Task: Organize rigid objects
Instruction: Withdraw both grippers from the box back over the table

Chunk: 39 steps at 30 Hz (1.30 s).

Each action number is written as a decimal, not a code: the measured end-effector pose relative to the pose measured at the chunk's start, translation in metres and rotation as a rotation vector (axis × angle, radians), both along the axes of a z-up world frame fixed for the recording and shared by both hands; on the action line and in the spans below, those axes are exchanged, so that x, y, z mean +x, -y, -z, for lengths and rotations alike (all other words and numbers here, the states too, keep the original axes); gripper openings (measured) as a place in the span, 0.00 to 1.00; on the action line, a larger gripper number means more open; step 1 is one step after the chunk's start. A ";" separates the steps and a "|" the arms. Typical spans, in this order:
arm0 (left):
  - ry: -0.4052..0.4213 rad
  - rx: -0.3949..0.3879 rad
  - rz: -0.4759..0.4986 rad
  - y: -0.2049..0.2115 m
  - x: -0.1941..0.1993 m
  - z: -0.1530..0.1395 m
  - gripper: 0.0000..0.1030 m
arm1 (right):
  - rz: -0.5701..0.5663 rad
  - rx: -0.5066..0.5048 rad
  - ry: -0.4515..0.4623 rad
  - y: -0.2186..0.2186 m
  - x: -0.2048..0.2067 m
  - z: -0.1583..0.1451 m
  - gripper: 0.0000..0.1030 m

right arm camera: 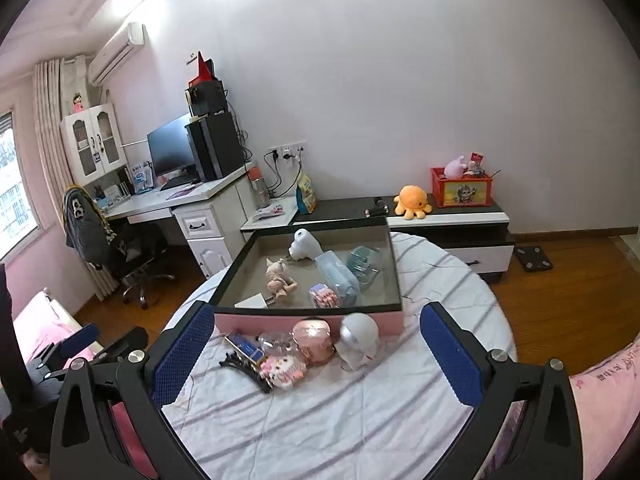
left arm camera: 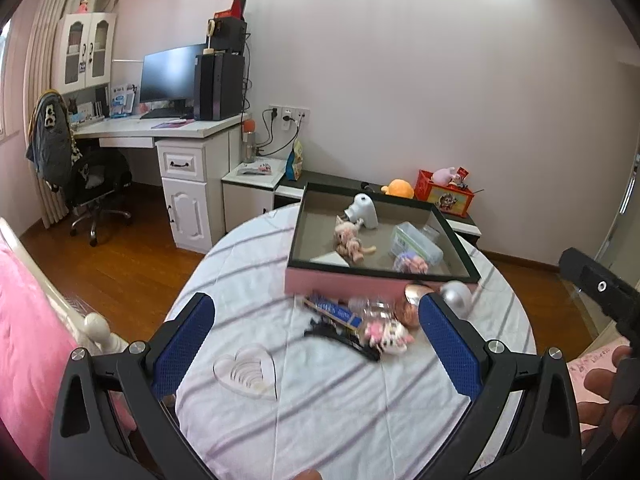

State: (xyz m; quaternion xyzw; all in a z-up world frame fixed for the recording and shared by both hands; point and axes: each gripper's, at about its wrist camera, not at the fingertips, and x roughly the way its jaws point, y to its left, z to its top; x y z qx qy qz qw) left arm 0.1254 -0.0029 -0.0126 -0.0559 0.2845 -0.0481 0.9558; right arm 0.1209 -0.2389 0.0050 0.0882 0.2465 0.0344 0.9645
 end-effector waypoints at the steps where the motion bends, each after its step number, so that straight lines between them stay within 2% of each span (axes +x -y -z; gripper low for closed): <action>1: -0.002 -0.001 0.001 0.000 -0.005 0.001 1.00 | 0.003 0.001 0.003 0.001 -0.007 0.000 1.00; 9: -0.021 0.011 0.026 0.009 -0.032 0.009 1.00 | 0.012 0.020 -0.010 0.007 -0.041 0.011 1.00; 19: 0.018 0.021 0.051 0.020 -0.052 -0.001 1.00 | 0.011 0.026 -0.008 0.007 -0.059 0.011 1.00; 30: 0.008 0.022 0.052 0.020 -0.056 0.002 1.00 | 0.007 0.028 -0.019 0.006 -0.061 0.012 1.00; 39: -0.037 0.020 0.058 0.021 -0.040 0.016 1.00 | 0.018 0.022 -0.060 0.011 -0.045 0.024 1.00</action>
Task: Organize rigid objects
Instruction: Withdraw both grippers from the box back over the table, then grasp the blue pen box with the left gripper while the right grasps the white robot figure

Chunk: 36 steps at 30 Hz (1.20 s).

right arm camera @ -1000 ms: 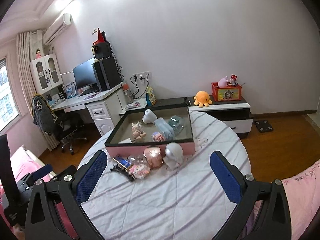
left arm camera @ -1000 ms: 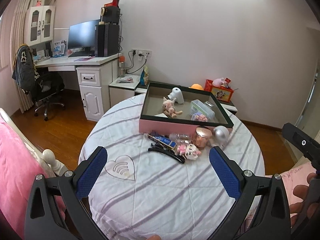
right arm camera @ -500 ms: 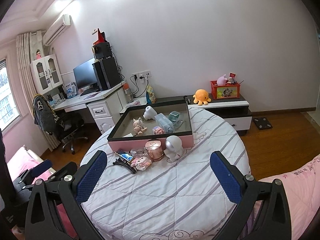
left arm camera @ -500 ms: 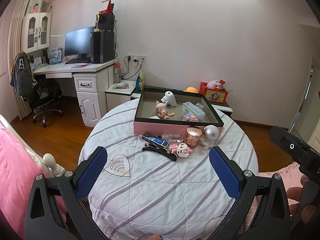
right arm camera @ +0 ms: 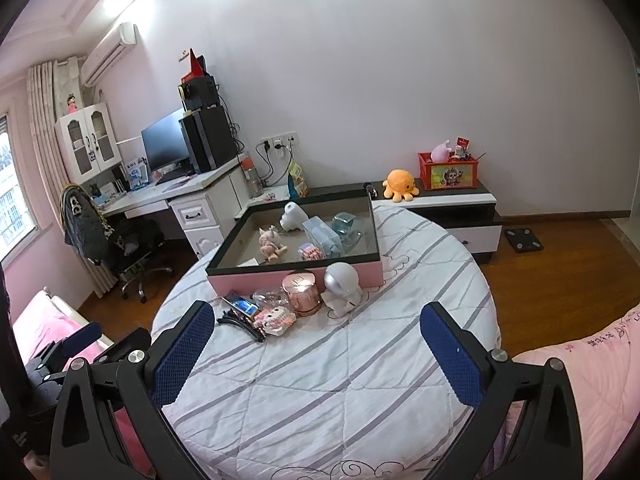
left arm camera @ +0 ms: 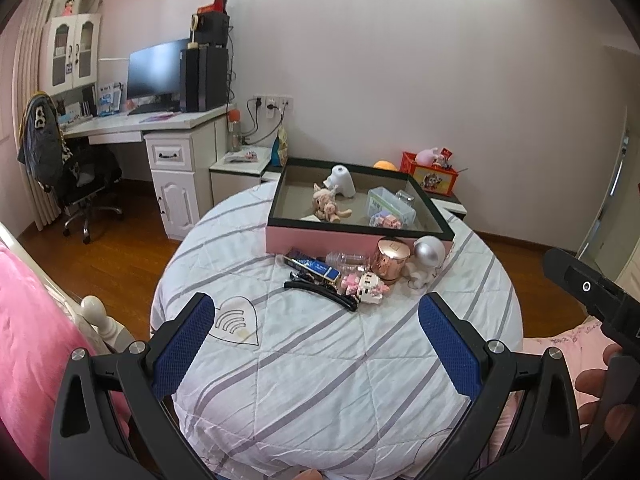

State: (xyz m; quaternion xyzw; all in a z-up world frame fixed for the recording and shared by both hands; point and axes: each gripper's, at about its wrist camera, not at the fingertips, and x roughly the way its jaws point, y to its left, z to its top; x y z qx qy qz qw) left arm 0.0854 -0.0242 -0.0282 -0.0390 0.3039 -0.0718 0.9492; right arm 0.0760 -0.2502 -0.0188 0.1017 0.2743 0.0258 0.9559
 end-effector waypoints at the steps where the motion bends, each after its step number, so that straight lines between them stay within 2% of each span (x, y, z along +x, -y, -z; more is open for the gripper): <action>1: -0.008 0.003 0.002 0.001 0.003 0.003 1.00 | 0.003 -0.002 -0.007 0.001 0.003 0.002 1.00; 7: -0.063 0.016 -0.005 0.001 0.030 0.024 1.00 | 0.019 -0.018 -0.075 0.009 0.029 0.025 1.00; 20: -0.191 0.074 -0.014 0.007 0.120 0.074 1.00 | 0.019 -0.064 -0.224 0.015 0.105 0.081 1.00; 25: -0.207 0.082 0.033 0.019 0.138 0.083 1.00 | 0.024 -0.073 -0.256 0.018 0.130 0.093 1.00; 36: -0.273 0.094 0.043 0.022 0.172 0.105 1.00 | -0.022 -0.078 -0.301 0.011 0.172 0.114 1.00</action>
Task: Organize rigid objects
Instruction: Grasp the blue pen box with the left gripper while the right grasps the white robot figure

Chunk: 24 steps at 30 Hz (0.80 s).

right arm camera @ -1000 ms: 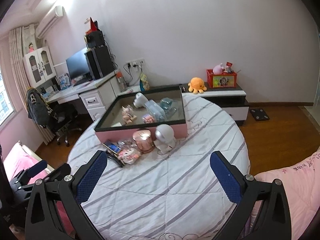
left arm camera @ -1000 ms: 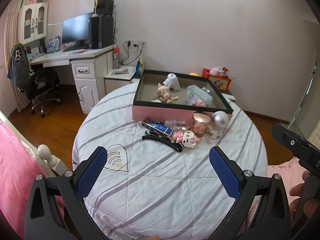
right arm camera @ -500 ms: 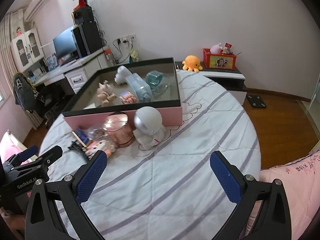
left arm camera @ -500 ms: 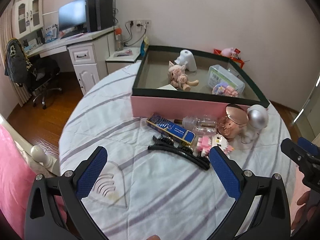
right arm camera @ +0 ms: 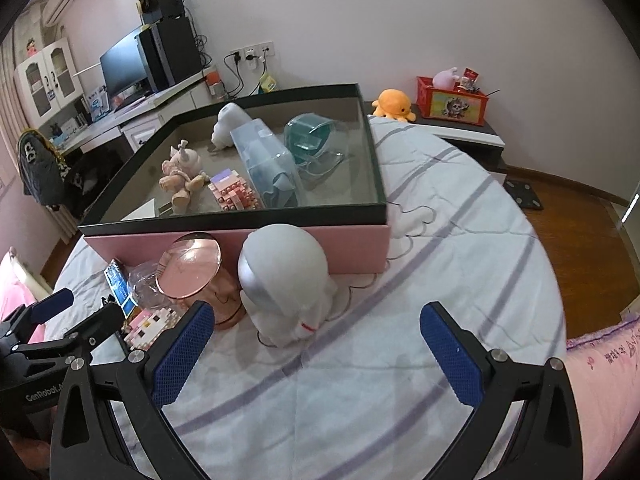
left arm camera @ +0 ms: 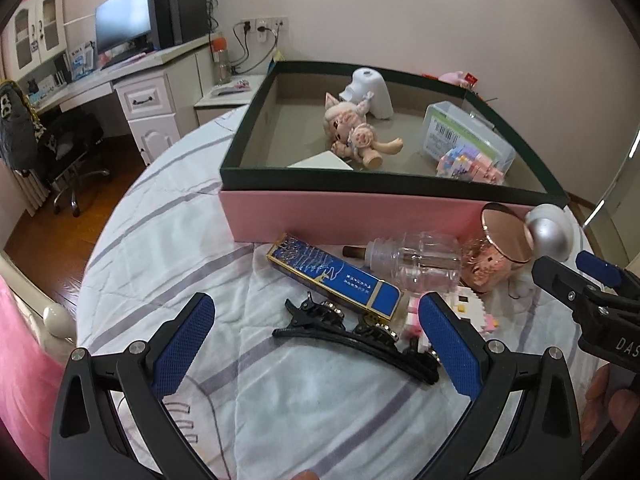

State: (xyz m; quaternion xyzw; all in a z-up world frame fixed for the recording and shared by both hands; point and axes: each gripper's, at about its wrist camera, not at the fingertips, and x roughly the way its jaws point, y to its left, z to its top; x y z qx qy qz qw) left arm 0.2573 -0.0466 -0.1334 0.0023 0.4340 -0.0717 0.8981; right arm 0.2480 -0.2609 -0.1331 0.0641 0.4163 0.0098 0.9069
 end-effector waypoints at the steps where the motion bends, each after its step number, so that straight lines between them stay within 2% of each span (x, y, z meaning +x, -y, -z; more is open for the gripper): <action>1: -0.005 0.003 0.004 0.001 0.002 0.002 1.00 | 0.001 0.002 0.000 0.001 0.001 0.001 1.00; 3: -0.003 0.001 0.009 -0.001 0.007 0.005 1.00 | 0.004 0.003 -0.004 0.002 0.007 0.004 0.99; 6: -0.026 0.042 0.016 -0.001 0.015 0.011 1.00 | 0.004 -0.002 -0.022 0.002 0.013 0.010 0.93; 9: -0.053 0.015 0.037 -0.006 0.021 0.015 1.00 | 0.001 0.004 -0.036 0.002 0.019 0.017 0.89; 11: -0.055 0.029 0.049 -0.005 0.024 0.018 1.00 | 0.005 0.006 -0.035 0.003 0.021 0.017 0.88; 12: -0.057 0.033 0.049 -0.005 0.025 0.020 1.00 | 0.002 0.009 -0.034 0.002 0.023 0.017 0.83; 13: -0.062 0.039 0.046 -0.004 0.028 0.022 1.00 | -0.005 0.016 -0.032 0.001 0.025 0.017 0.73; 14: -0.060 0.037 0.047 -0.004 0.029 0.022 1.00 | -0.010 0.016 -0.030 -0.001 0.026 0.017 0.68; 15: -0.059 0.033 0.048 -0.005 0.029 0.022 1.00 | -0.019 0.008 -0.030 -0.005 0.026 0.017 0.59; 17: -0.056 0.002 0.046 -0.009 0.029 0.021 0.98 | -0.023 -0.014 -0.030 -0.008 0.027 0.018 0.59; 19: -0.041 -0.008 0.036 -0.014 0.029 0.018 0.84 | -0.024 -0.001 -0.028 -0.007 0.026 0.018 0.59; 20: -0.038 -0.006 0.027 -0.016 0.029 0.017 0.72 | -0.024 0.005 -0.026 -0.006 0.025 0.018 0.59; 22: -0.048 -0.046 0.019 -0.023 0.030 0.015 0.72 | -0.024 0.017 -0.019 -0.005 0.024 0.017 0.59; 24: -0.045 -0.048 0.024 -0.025 0.029 0.015 0.68 | -0.025 0.020 -0.019 -0.005 0.024 0.017 0.59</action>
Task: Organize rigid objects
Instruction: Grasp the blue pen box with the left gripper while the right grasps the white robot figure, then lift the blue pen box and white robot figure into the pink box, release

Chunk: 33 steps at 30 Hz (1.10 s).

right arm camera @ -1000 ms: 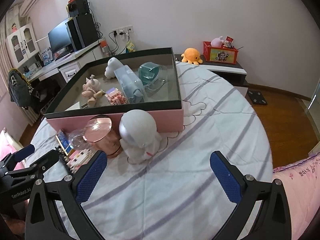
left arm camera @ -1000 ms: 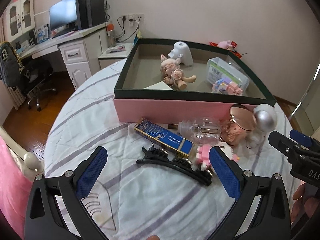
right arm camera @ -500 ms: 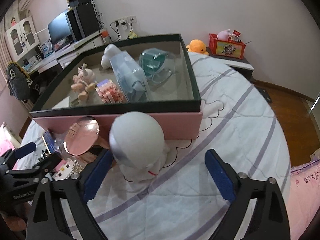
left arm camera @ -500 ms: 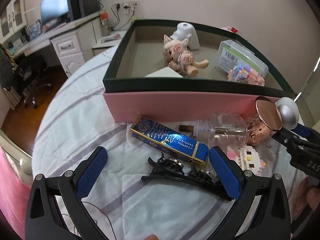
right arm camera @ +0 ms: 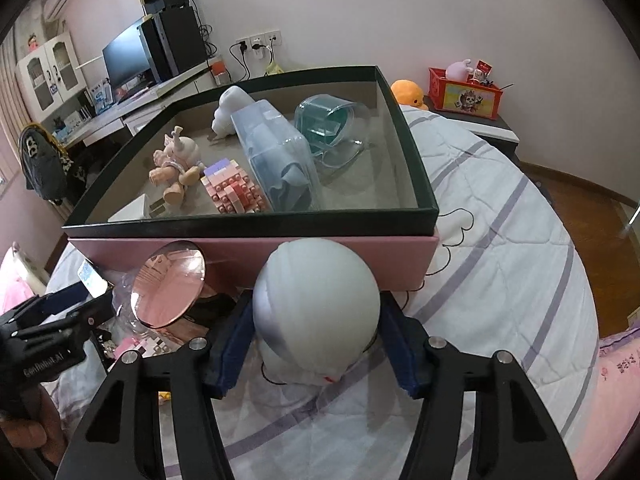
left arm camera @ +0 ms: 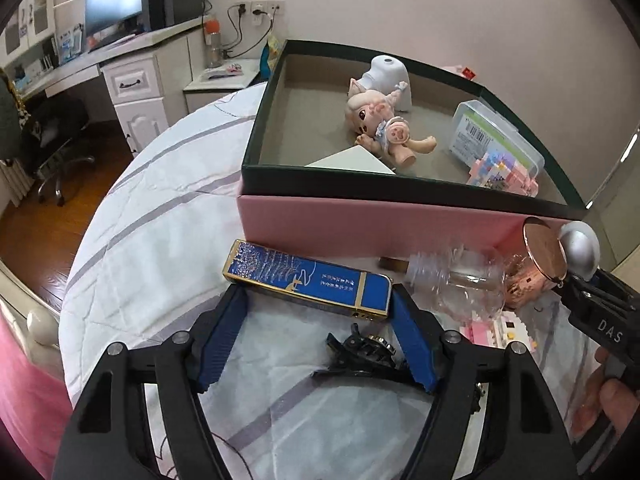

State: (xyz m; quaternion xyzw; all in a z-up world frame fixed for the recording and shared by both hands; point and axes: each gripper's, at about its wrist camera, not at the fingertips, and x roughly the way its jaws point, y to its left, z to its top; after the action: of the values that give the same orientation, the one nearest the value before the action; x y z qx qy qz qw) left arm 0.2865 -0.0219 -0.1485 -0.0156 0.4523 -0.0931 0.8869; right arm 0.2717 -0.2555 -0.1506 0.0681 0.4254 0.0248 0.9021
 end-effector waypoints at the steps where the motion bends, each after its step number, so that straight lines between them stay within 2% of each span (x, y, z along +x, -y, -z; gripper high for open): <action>1: 0.003 0.004 0.001 0.000 -0.001 0.000 0.66 | 0.000 0.000 0.001 0.000 0.000 0.000 0.59; 4: 0.004 -0.020 -0.005 -0.005 -0.005 -0.001 0.58 | 0.001 0.007 0.002 0.000 0.000 0.000 0.59; 6: 0.000 -0.047 -0.014 -0.011 -0.007 -0.002 0.48 | 0.001 0.012 0.005 0.000 -0.001 -0.001 0.59; 9: 0.002 -0.038 -0.016 -0.016 -0.008 -0.002 0.42 | -0.002 0.013 0.003 0.001 -0.004 -0.001 0.59; 10: 0.004 -0.032 -0.014 -0.017 -0.007 -0.002 0.42 | -0.005 0.014 0.001 0.001 -0.004 -0.001 0.59; 11: 0.005 -0.027 -0.012 -0.017 -0.005 -0.002 0.48 | -0.005 0.014 0.002 0.000 -0.004 -0.001 0.59; 12: 0.011 -0.010 -0.014 -0.017 -0.004 -0.002 0.66 | -0.005 0.014 0.002 0.000 -0.004 -0.001 0.59; 13: 0.020 0.018 -0.023 -0.017 -0.004 -0.004 0.80 | -0.006 0.015 0.001 0.000 -0.004 -0.001 0.59; 14: 0.035 0.060 -0.049 -0.017 -0.003 -0.005 1.00 | -0.006 0.014 0.001 0.000 -0.004 -0.001 0.59; 16: 0.061 0.115 -0.082 -0.019 -0.003 -0.008 1.00 | -0.007 0.014 0.000 0.000 -0.005 -0.001 0.59; 18: 0.032 0.133 -0.087 -0.022 0.004 -0.003 1.00 | -0.007 0.013 0.000 -0.001 -0.005 -0.001 0.59; 21: -0.003 0.143 -0.079 -0.021 0.014 0.007 1.00 | -0.008 0.010 -0.001 -0.002 -0.003 0.000 0.59; 28: -0.006 0.159 -0.032 -0.013 0.037 0.007 1.00 | -0.010 0.005 -0.005 -0.003 -0.003 0.000 0.59; 30: -0.012 0.103 -0.017 -0.019 0.038 0.007 0.93 | -0.010 0.004 -0.005 -0.003 -0.003 0.000 0.59; 31: -0.006 0.099 -0.012 -0.019 0.037 0.007 0.90 | -0.010 0.003 -0.005 -0.003 -0.003 0.000 0.59; 32: 0.001 0.102 -0.009 -0.019 0.035 0.006 0.83 | -0.009 0.004 -0.005 -0.003 -0.003 0.000 0.59; 33: 0.006 0.104 -0.012 -0.019 0.032 0.005 0.83 | -0.008 0.003 -0.005 -0.003 -0.003 0.000 0.59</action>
State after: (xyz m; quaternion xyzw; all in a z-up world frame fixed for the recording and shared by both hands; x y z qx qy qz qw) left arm 0.3188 -0.0025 -0.1533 0.0280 0.4537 -0.0642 0.8884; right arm 0.2683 -0.2522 -0.1509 0.0680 0.4277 0.0287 0.9009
